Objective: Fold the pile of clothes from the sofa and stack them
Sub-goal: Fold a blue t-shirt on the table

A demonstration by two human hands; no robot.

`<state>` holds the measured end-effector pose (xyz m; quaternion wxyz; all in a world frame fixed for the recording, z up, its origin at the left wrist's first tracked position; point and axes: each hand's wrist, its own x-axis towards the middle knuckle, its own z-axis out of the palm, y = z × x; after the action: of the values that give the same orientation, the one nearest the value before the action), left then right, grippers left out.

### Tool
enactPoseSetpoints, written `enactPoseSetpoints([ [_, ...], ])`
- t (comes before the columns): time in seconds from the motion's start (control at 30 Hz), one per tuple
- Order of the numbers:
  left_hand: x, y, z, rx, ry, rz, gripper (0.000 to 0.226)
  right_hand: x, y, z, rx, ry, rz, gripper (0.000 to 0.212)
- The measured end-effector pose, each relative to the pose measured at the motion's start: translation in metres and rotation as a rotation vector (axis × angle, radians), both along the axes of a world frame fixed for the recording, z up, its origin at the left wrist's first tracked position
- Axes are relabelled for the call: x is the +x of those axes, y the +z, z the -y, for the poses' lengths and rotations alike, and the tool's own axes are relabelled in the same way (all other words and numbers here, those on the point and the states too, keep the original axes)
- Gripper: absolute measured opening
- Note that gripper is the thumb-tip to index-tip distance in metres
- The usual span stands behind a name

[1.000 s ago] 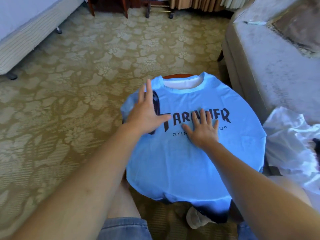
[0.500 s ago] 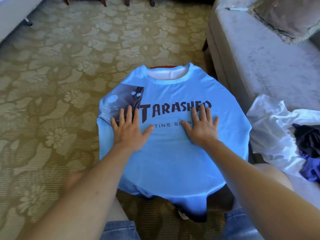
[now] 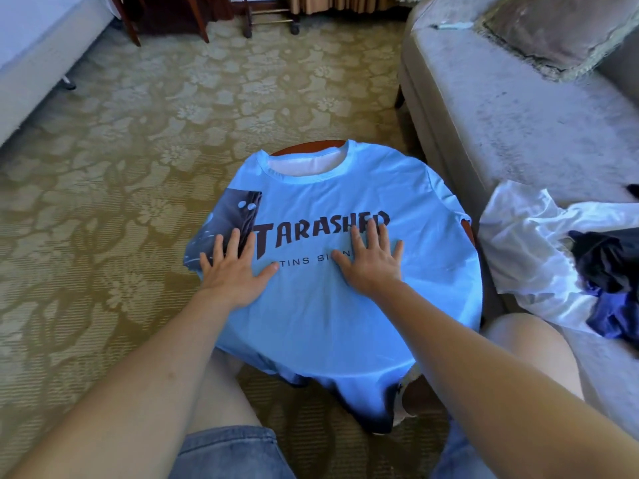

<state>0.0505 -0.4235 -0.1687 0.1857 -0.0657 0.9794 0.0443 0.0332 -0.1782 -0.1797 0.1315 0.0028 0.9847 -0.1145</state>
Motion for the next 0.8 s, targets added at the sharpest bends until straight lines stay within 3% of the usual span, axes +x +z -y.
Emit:
enactPoseSetpoints([
  [0.2,-0.01,0.013,-0.013,0.007,0.064,-0.045,0.083,-0.003,0.005,-0.05,-0.04,-0.169,-0.095,0.07],
  [0.4,-0.044,0.021,-0.097,0.023,-0.137,-0.133,0.081,-0.017,0.009,-0.114,-0.187,-0.47,-0.249,0.065],
  [0.53,-0.061,0.02,-0.175,0.111,-0.273,-0.15,0.077,-0.021,0.004,-0.152,-0.456,-0.656,-0.206,0.064],
  [0.67,-0.073,0.007,-0.224,0.13,-0.347,-0.102,0.074,-0.028,-0.004,-0.176,-0.782,-0.657,-0.091,0.065],
  [0.8,-0.076,-0.01,-0.228,0.063,-0.349,-0.109,0.07,-0.047,-0.009,-0.187,-0.922,-0.65,-0.085,0.063],
])
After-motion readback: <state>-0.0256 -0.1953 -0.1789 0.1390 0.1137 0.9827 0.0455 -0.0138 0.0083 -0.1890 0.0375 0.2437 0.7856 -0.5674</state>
